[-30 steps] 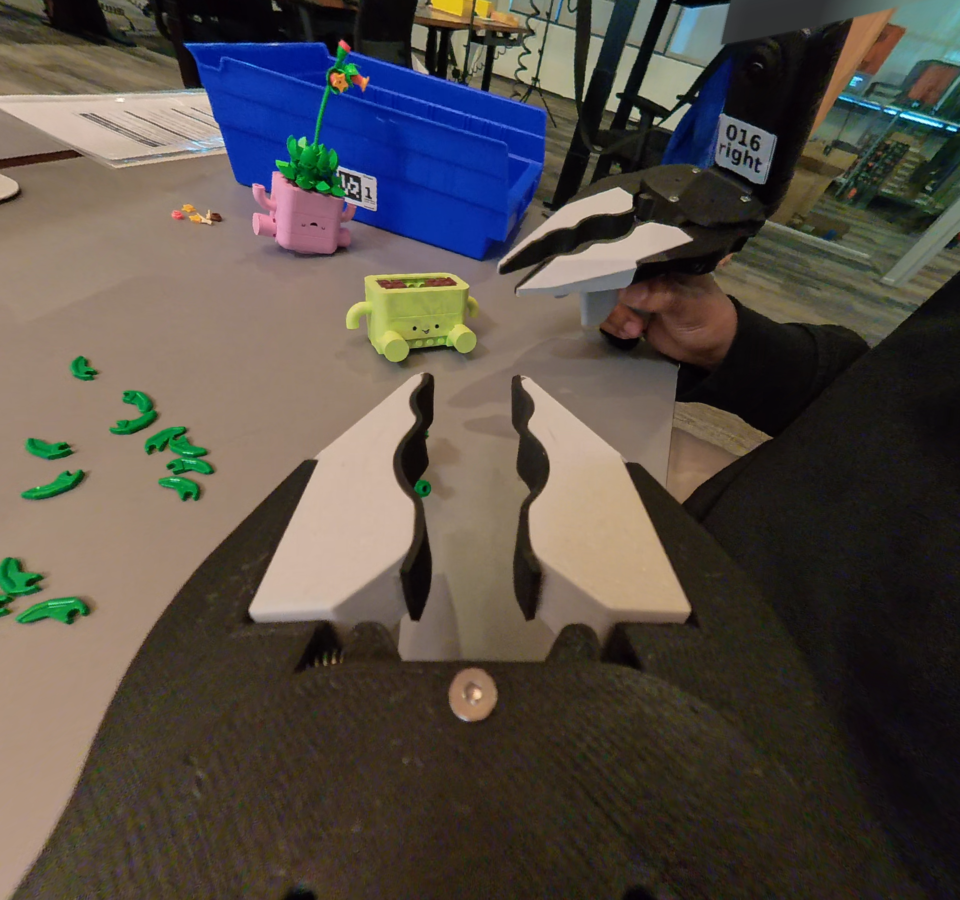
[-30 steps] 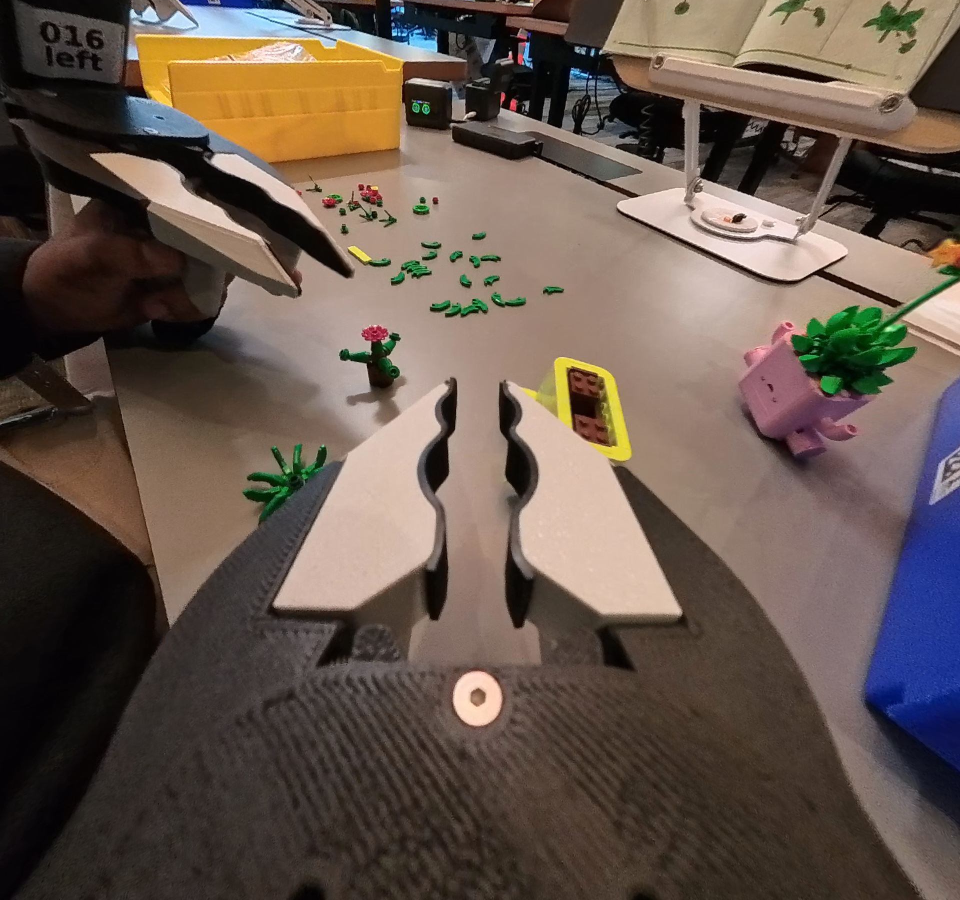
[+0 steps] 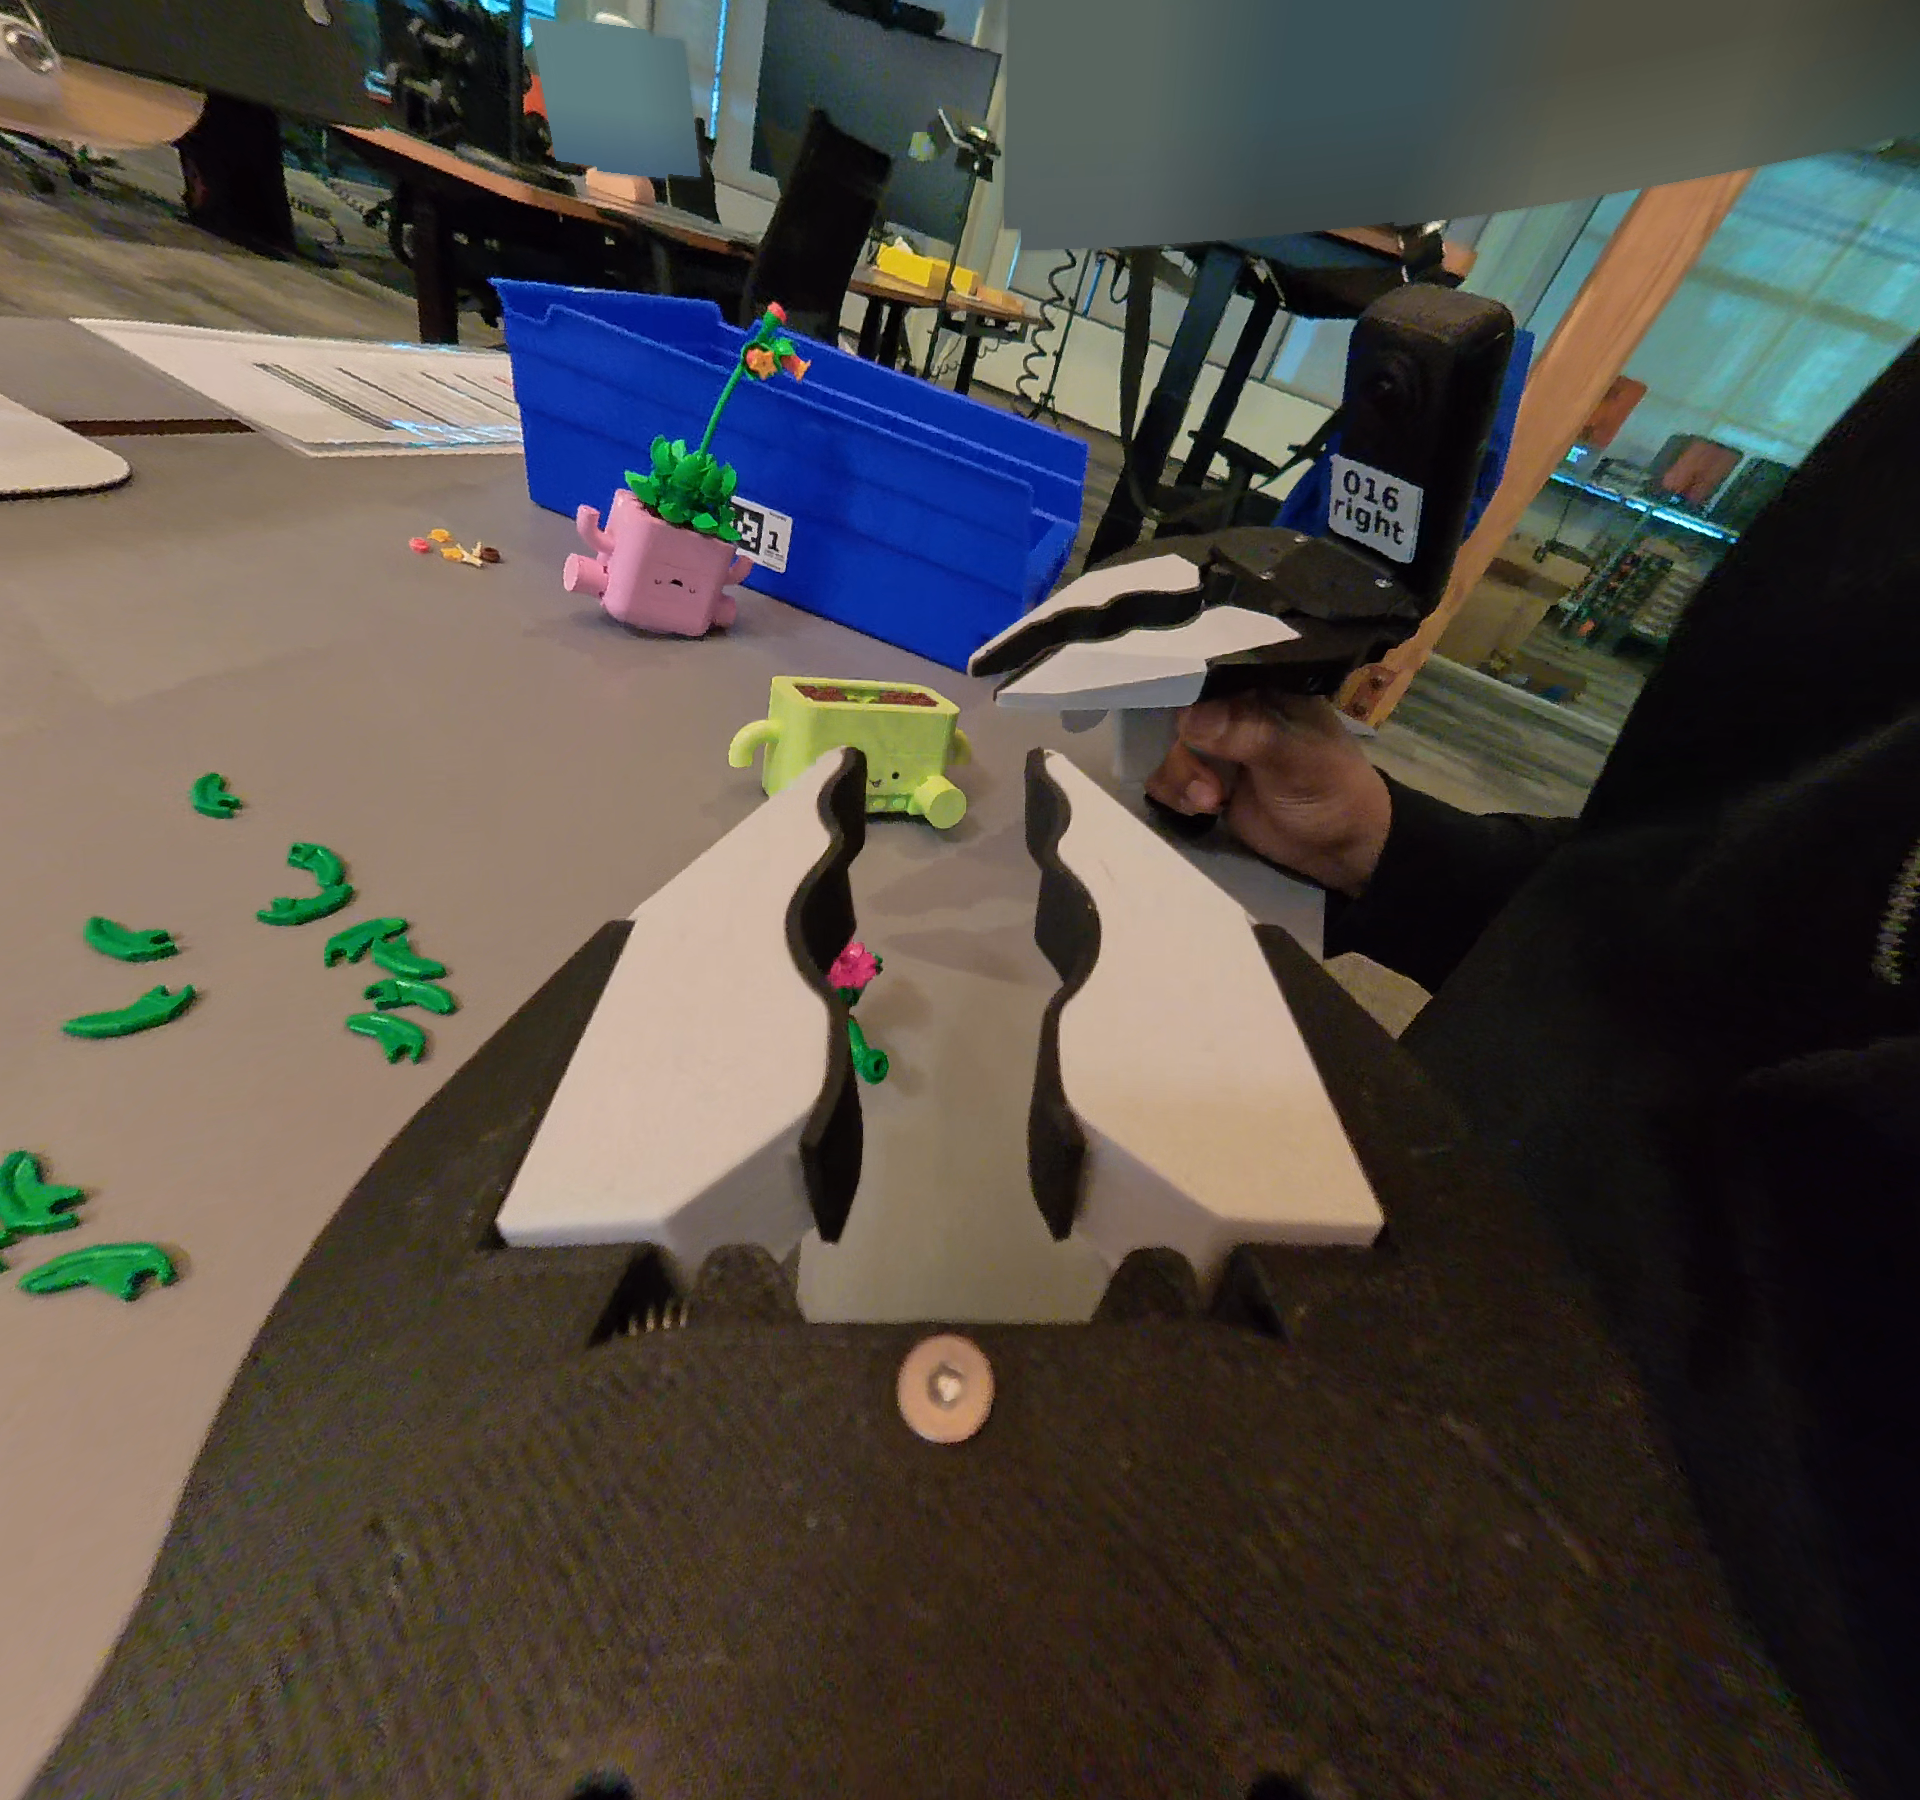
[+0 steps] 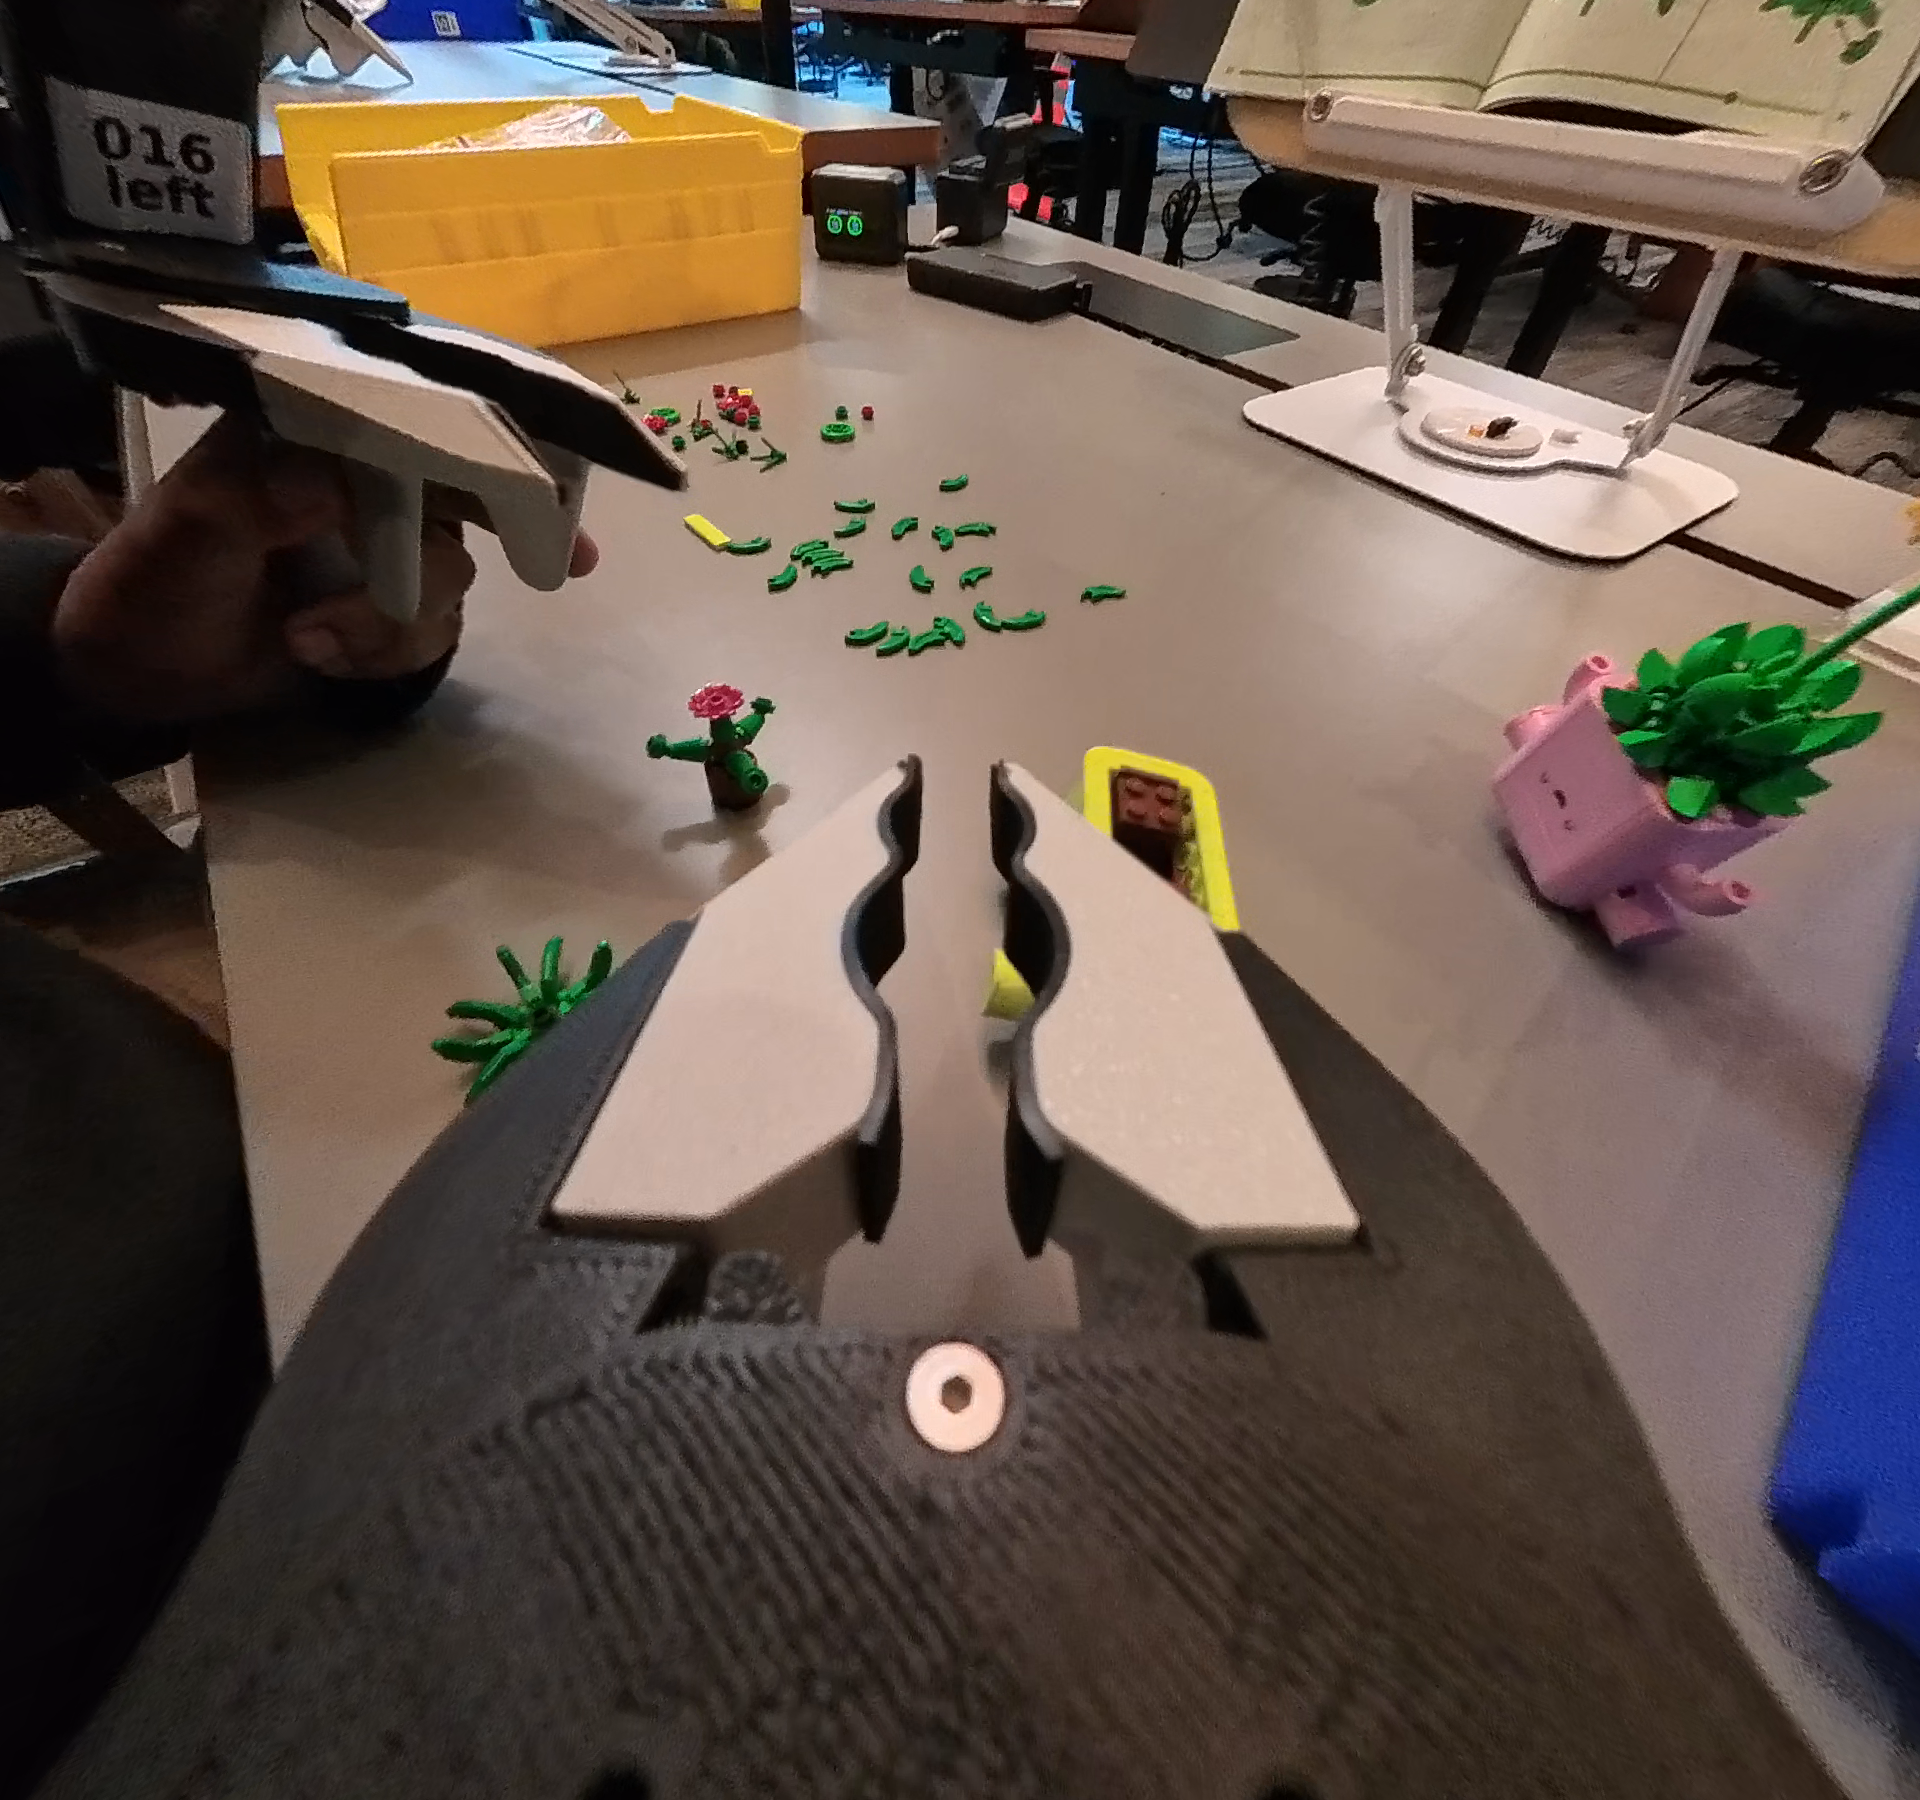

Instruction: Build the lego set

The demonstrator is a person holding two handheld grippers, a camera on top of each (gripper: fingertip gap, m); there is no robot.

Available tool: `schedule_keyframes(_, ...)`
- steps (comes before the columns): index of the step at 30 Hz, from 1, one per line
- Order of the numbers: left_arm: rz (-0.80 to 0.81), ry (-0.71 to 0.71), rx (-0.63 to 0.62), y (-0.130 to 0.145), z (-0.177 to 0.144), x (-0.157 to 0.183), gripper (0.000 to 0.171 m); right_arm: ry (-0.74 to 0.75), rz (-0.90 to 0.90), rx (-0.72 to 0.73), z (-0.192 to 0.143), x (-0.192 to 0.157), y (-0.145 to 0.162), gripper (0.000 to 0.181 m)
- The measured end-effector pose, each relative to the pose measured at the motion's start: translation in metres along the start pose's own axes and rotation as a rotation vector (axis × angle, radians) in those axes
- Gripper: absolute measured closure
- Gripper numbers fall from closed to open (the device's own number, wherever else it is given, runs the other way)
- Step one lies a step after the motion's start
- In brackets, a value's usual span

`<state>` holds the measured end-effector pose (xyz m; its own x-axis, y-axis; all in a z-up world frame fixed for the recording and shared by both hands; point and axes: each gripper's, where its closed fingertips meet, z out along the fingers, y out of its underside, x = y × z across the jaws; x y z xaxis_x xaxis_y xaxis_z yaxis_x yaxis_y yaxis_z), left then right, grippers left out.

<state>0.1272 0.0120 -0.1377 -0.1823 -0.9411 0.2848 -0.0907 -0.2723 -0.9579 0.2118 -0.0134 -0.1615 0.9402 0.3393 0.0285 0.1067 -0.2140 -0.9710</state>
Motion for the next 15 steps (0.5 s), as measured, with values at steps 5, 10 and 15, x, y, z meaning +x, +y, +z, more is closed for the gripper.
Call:
schedule_keyframes(5, 0.052, -0.003, 0.012, -0.003, 0.003, 0.001, 0.142, -0.01, 0.008, 0.025, 0.009, 0.006, -0.005, 0.173)
schedule_keyframes(10, 0.03, 0.009, 0.015, -0.004, 0.005, -0.001, 0.142, -0.039, 0.018, 0.046, 0.021, 0.009, -0.011, 0.175)
schedule_keyframes(15, -0.021, 0.013, 0.033, -0.006, 0.004, -0.007, 0.141, -0.067, 0.022, 0.039, 0.029, 0.008, -0.012, 0.175)
